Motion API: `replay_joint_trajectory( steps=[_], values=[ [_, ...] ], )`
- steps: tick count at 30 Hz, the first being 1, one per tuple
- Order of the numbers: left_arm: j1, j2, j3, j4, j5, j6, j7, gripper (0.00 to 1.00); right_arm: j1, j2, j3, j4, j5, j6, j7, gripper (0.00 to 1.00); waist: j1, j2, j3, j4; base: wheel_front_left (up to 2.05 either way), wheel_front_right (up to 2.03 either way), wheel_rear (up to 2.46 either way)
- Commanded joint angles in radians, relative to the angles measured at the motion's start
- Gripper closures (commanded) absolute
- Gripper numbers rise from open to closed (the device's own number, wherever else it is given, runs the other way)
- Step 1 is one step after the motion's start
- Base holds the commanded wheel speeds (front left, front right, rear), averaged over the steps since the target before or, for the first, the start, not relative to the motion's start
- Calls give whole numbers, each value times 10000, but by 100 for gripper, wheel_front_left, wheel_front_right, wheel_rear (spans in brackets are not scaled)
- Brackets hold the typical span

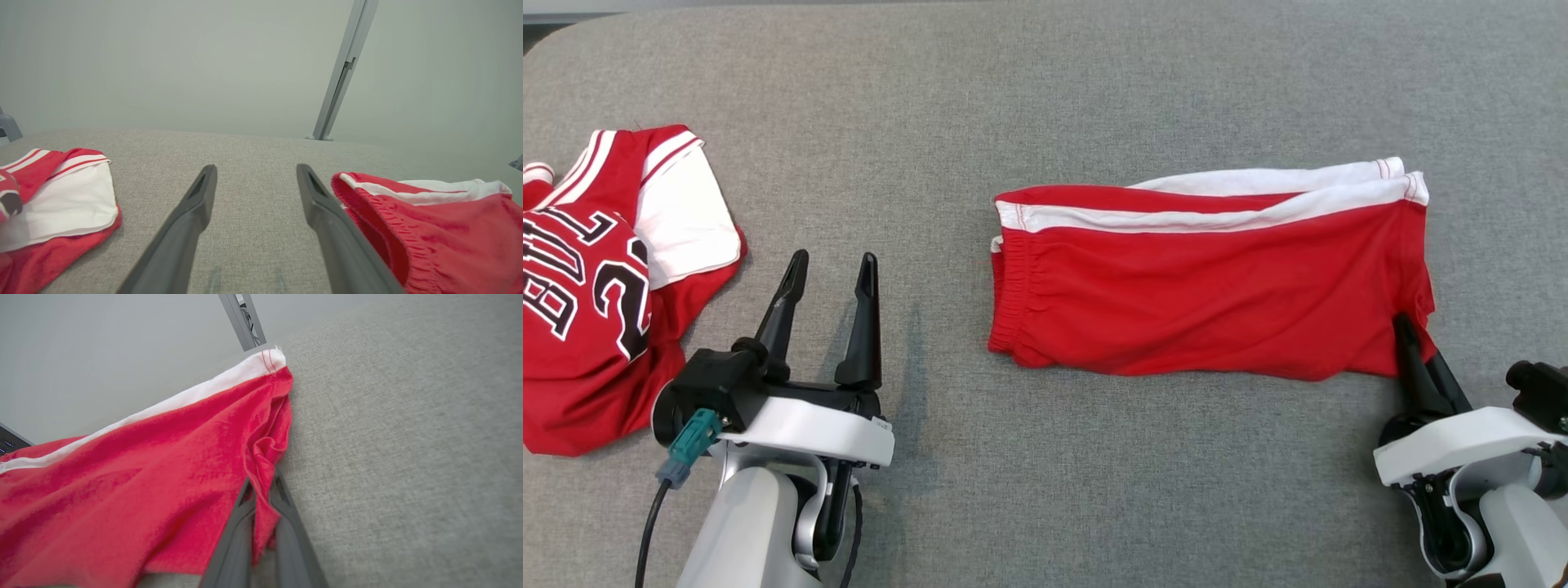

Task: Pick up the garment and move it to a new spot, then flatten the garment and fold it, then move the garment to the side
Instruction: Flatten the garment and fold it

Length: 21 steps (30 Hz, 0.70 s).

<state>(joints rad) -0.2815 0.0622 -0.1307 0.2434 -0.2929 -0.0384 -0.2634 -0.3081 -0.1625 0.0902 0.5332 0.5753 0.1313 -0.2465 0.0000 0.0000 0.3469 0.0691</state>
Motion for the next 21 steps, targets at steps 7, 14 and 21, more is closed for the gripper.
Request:
replay_joint_trajectory(
  steps=[7, 14, 21],
  values=[
    [190, 62, -33, 110, -31, -1, -13, 0, -219, -244, -10, -913, -756, -4, 535, 100, 0, 0, -303, -28, 0, 0, 0],
    [168, 41, -160, 200, -92, -48, -13, 0, -932, -88, 1513, -3022, -1642, -4, 2034, 100, 0, 0, -569, 116, 0, 0, 0],
    [69, -11, -320, 256, -257, -57, -13, 0, -1728, 564, 3580, -3366, -1483, -4, 2910, 100, 0, 0, -648, 512, 0, 0, 0]
  ],
)
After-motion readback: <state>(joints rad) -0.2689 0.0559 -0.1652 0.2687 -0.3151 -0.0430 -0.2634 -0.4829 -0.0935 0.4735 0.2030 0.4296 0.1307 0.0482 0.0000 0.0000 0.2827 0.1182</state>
